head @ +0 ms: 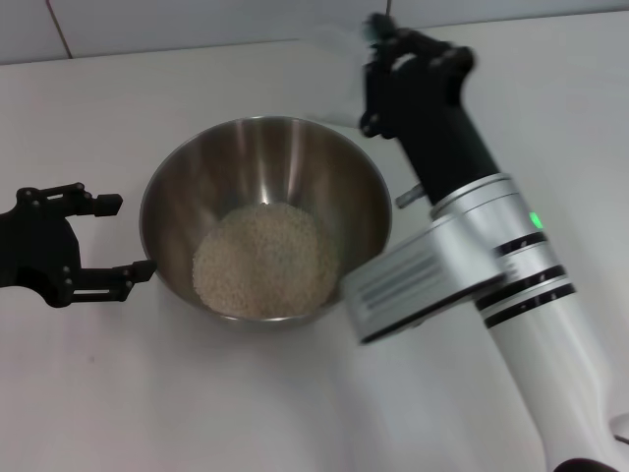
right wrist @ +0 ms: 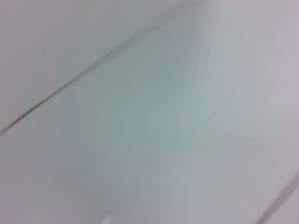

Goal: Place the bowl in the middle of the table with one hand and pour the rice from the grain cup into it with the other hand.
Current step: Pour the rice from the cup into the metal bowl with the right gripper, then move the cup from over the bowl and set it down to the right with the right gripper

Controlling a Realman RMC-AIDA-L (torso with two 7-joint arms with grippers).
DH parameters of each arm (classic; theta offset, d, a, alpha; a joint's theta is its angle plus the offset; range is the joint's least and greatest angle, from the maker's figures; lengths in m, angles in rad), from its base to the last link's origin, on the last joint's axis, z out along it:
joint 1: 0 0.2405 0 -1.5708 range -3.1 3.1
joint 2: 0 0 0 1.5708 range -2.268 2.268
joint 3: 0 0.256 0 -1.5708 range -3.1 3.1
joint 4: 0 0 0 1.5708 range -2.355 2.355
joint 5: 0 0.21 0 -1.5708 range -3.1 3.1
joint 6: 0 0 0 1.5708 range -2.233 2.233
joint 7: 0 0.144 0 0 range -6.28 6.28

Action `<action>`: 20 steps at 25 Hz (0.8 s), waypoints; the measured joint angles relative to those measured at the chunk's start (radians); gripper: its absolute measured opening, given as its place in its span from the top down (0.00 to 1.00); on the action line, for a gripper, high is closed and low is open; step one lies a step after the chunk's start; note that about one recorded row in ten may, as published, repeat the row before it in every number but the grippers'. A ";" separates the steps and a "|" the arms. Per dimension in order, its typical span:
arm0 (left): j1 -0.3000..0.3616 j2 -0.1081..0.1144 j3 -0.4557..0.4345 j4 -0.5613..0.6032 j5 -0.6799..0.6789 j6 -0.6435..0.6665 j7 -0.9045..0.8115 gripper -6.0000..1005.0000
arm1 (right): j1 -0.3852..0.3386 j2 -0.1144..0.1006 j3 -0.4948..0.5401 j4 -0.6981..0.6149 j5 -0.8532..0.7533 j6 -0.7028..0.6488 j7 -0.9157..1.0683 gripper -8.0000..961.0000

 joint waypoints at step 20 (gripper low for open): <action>-0.003 -0.001 0.006 0.000 0.000 -0.005 -0.002 0.16 | 0.092 0.008 0.123 -0.631 -0.119 0.070 1.416 0.97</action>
